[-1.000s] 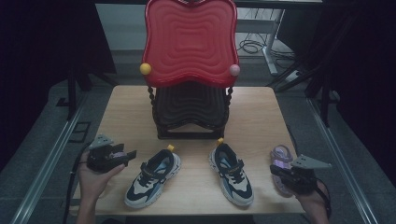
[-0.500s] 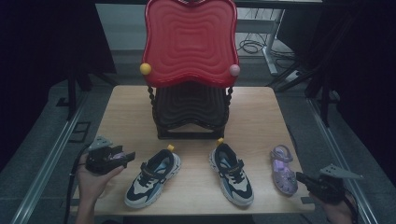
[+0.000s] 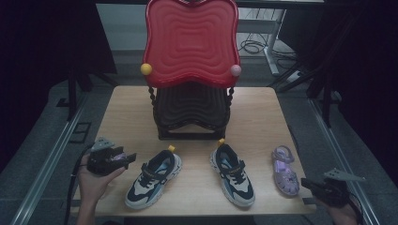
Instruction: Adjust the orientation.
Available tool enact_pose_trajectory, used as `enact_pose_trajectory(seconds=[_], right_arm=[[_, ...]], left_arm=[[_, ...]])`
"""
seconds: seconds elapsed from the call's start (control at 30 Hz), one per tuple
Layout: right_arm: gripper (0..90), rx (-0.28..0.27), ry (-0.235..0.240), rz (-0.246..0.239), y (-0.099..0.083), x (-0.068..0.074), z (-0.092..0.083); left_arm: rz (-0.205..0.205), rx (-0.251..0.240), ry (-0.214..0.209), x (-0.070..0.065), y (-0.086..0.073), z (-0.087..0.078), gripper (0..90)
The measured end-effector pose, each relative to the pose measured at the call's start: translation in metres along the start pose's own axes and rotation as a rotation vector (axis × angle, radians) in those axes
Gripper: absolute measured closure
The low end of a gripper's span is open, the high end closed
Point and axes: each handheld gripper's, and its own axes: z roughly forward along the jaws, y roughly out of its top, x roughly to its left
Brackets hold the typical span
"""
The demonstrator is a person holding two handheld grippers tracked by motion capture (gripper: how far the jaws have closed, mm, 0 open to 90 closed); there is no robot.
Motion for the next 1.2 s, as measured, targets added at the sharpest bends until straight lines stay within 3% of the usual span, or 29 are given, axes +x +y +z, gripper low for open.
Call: enact_pose_trajectory(seconds=[0.07, 0.27, 0.77, 1.2], right_arm=[[89.7, 0.014, 0.015, 0.004, -0.002, -0.001, 0.001], [89.7, 0.045, 0.041, -0.007, 0.000, 0.003, 0.006], [89.7, 0.049, 0.073, -0.047, 0.005, 0.014, 0.013], [89.6, 0.042, 0.091, -0.107, 0.016, 0.037, 0.025]], left_arm=[[0.000, -0.010, -0.022, -0.002, 0.001, -0.002, 37.9], [0.003, -0.011, -0.004, -0.002, 0.001, -0.004, 37.7], [0.001, 0.004, -0.025, -0.003, 0.000, 0.001, 37.8], [-0.004, 0.009, -0.026, -0.002, -0.001, 0.003, 37.8]])
